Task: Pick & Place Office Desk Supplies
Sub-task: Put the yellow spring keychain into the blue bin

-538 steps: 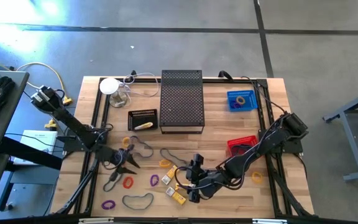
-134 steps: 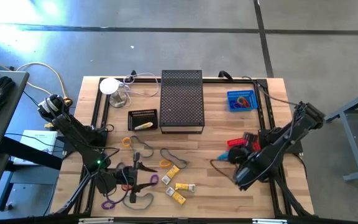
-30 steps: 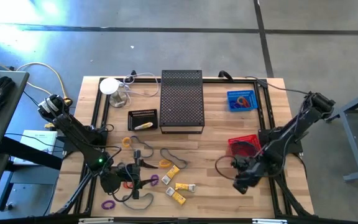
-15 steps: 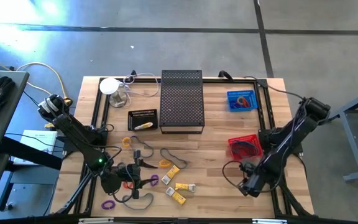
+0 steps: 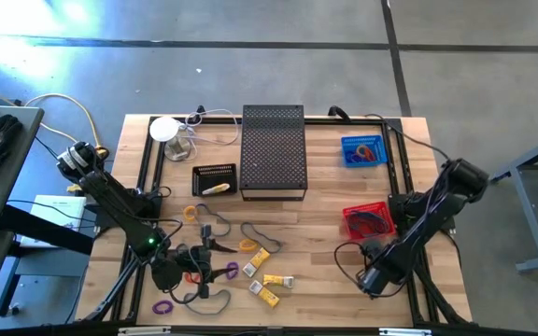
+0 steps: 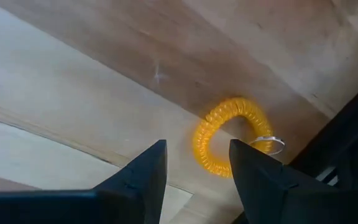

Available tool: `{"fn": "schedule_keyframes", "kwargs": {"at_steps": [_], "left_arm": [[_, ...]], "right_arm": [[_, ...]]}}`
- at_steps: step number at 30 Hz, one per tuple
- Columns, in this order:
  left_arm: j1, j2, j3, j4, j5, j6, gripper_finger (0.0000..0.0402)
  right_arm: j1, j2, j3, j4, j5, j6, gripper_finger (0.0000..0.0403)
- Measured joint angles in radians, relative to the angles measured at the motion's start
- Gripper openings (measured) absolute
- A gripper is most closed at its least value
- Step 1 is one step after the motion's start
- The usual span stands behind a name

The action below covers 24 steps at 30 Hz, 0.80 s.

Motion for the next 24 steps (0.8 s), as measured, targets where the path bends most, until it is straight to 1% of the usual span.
{"fn": "schedule_keyframes", "kwargs": {"at_steps": [4,7,10,15,18,20,24], "left_arm": [[0.0,0.0,0.0,0.0,0.003,-0.018,0.0198],[0.0,0.0,0.0,0.0,0.034,-0.048,0.0198],[0.0,0.0,0.0,0.0,0.07,-0.05,0.0198],[0.0,0.0,0.0,0.001,0.082,-0.055,0.0198],[0.002,0.002,0.0,0.001,0.082,-0.076,0.0198],[0.009,0.011,0.0,0.005,0.081,-0.079,0.0198],[0.022,0.051,0.0,0.005,0.082,-0.1,0.0198]], "right_arm": [[0.0,0.023,-0.001,0.014,-0.013,-0.001,0.0162],[0.0,0.029,-0.02,0.073,-0.016,0.0,0.0162],[0.001,0.025,-0.037,0.1,0.004,0.0,0.0162],[0.001,0.023,-0.058,0.103,0.019,0.001,0.0159],[0.001,0.023,-0.066,0.099,0.045,-0.019,0.0144],[0.002,0.023,-0.071,0.101,0.055,-0.022,0.0126],[0.002,0.024,-0.071,0.098,0.073,-0.039,0.0074]]}}
